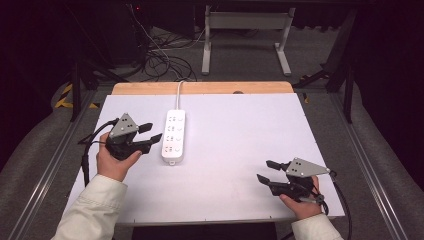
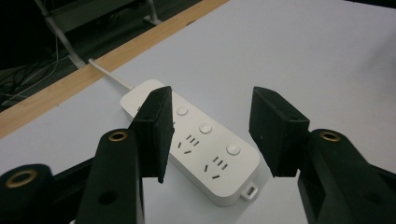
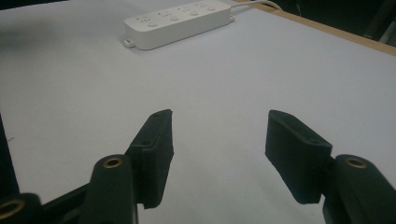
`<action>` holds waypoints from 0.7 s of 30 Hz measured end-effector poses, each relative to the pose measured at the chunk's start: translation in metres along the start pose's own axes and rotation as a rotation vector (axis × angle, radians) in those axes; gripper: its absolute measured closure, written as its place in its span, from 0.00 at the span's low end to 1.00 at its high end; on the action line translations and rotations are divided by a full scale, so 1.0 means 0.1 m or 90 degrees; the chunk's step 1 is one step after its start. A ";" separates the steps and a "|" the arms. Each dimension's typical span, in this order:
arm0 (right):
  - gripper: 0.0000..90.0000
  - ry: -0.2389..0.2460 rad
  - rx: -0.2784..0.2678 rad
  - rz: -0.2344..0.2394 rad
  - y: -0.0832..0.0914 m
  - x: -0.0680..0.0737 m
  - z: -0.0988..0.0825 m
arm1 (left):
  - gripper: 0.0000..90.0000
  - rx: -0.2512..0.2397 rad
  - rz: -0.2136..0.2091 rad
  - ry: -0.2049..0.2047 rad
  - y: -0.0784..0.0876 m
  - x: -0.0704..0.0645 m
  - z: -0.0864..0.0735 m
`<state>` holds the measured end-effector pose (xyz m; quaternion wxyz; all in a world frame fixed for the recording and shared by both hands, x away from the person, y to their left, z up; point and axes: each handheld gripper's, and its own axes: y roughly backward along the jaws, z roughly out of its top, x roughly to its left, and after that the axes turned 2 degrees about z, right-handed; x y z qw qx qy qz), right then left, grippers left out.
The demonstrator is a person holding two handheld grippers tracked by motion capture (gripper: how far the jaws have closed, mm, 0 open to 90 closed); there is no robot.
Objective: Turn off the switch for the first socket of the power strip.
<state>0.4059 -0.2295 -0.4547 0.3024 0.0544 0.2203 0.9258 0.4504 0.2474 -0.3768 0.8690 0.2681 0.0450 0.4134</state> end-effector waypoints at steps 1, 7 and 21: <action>0.47 0.000 0.000 0.001 0.00 0.00 0.00 | 0.57 0.003 0.002 -0.005 -0.01 0.00 0.01; 0.47 -0.001 -0.002 0.001 0.00 0.00 0.00 | 0.60 0.014 0.000 -0.006 -0.07 0.03 0.09; 0.46 -0.001 -0.006 0.002 0.01 0.00 0.00 | 0.73 0.100 -0.045 -0.013 -0.34 0.19 0.43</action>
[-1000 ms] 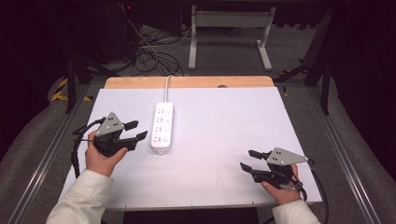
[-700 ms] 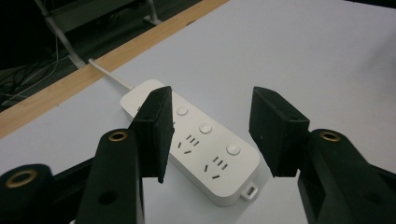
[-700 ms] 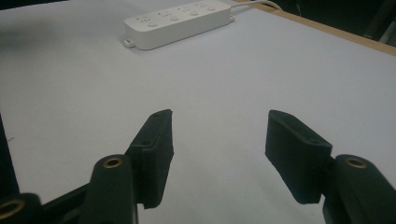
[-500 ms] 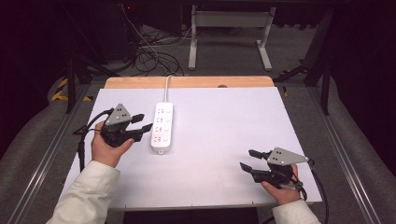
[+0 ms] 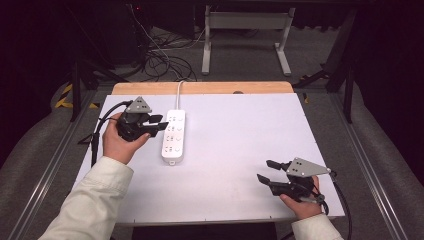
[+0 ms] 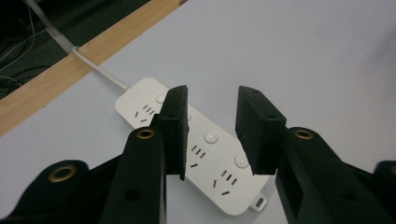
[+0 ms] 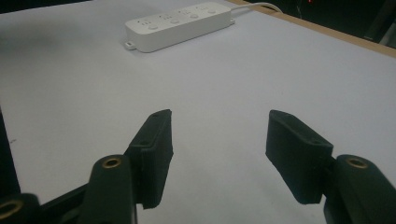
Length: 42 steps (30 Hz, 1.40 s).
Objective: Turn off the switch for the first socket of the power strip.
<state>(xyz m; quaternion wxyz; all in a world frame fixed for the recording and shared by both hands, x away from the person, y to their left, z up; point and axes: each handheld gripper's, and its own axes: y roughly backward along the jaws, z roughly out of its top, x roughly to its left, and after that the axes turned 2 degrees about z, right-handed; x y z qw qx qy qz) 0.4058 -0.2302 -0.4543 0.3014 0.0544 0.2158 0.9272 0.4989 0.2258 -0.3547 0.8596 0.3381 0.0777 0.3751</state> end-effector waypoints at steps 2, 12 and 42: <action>0.46 -0.001 0.000 -0.001 0.00 0.00 0.00 | 0.77 0.010 -0.014 -0.005 -0.04 0.01 0.04; 0.46 -0.001 0.003 0.004 -0.01 -0.01 0.00 | 0.87 0.056 -0.040 0.008 -0.23 0.20 0.20; 0.46 0.003 0.001 0.010 0.00 0.00 0.00 | 1.00 0.076 -0.024 0.084 -0.94 0.47 0.21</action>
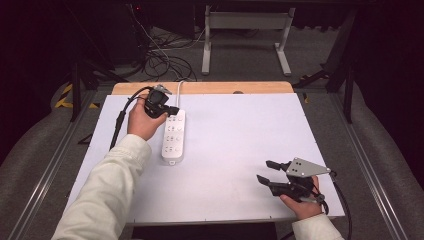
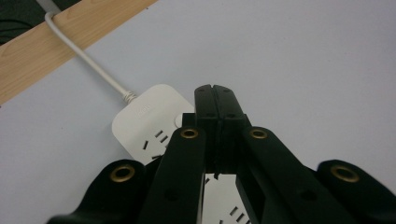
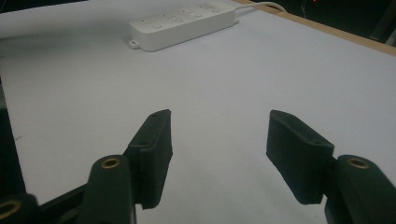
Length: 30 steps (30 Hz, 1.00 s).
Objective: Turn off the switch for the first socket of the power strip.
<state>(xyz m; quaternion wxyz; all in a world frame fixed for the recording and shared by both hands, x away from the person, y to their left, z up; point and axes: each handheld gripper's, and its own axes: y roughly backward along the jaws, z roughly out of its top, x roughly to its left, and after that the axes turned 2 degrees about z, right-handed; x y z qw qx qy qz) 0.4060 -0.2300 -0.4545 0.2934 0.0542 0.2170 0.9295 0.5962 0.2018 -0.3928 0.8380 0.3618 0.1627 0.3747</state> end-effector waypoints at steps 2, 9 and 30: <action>0.46 0.000 0.001 0.000 0.00 0.00 0.00 | 1.00 0.001 0.001 0.006 -0.04 0.01 0.00; 0.46 0.002 -0.002 -0.003 0.01 0.00 0.00 | 1.00 -0.006 0.024 0.008 -0.16 0.00 -0.02; 0.46 0.002 -0.003 0.003 0.01 0.00 0.00 | 1.00 0.045 0.068 0.027 -0.48 -0.02 -0.06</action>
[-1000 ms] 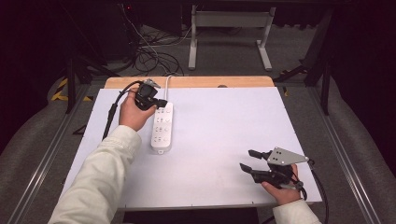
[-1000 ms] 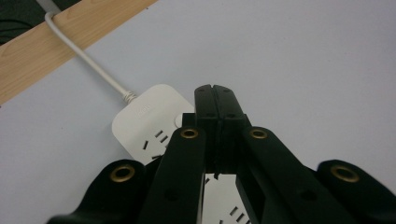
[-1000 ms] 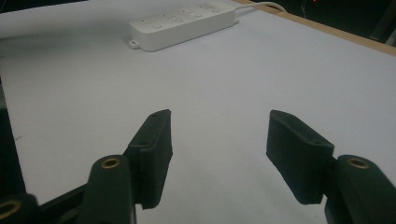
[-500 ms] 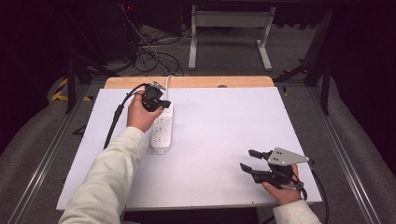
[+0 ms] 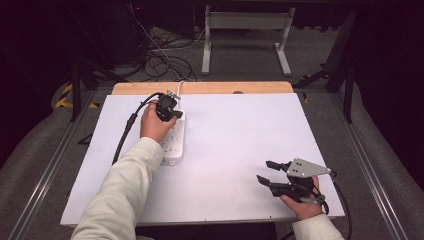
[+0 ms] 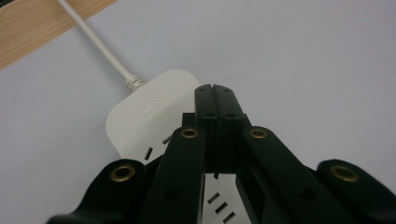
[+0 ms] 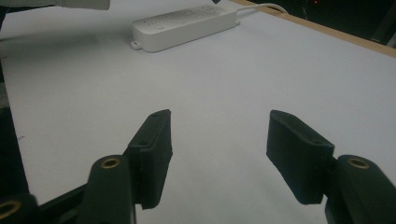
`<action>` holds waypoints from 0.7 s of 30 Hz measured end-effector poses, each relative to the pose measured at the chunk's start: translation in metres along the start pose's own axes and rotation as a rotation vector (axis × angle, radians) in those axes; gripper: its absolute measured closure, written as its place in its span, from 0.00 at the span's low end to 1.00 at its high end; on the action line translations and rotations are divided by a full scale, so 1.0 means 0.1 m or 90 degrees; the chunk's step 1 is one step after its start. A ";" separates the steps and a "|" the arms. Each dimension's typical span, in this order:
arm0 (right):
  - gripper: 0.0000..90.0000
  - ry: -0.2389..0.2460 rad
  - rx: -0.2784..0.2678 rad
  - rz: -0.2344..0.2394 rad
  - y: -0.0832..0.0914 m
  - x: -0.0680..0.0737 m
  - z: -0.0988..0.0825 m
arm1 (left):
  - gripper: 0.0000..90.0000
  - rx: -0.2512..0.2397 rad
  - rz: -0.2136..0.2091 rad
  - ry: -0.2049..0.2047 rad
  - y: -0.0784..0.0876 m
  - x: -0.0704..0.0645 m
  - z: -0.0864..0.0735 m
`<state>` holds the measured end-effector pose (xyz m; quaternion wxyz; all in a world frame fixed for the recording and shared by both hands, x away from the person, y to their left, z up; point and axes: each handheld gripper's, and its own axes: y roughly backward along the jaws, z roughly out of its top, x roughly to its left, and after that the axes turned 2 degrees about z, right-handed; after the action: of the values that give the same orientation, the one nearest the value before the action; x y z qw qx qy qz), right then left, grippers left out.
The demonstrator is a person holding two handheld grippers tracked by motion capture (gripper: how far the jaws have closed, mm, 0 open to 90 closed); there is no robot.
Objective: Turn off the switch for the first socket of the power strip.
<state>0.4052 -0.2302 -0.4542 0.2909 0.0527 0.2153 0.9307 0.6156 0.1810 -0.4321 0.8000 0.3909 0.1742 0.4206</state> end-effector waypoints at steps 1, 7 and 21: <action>0.46 0.000 0.000 0.000 0.00 0.00 0.00 | 1.00 0.002 0.000 0.001 -0.01 0.00 0.00; 0.46 -0.001 0.003 0.000 0.00 0.00 0.00 | 1.00 0.010 0.009 0.003 -0.05 0.00 -0.01; 0.46 -0.001 0.003 0.001 -0.01 0.00 0.00 | 1.00 0.012 0.022 -0.004 -0.10 -0.02 -0.01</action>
<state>0.4056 -0.2300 -0.4547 0.2899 0.0544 0.2171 0.9305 0.6191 0.1763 -0.4410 0.7895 0.4024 0.1691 0.4315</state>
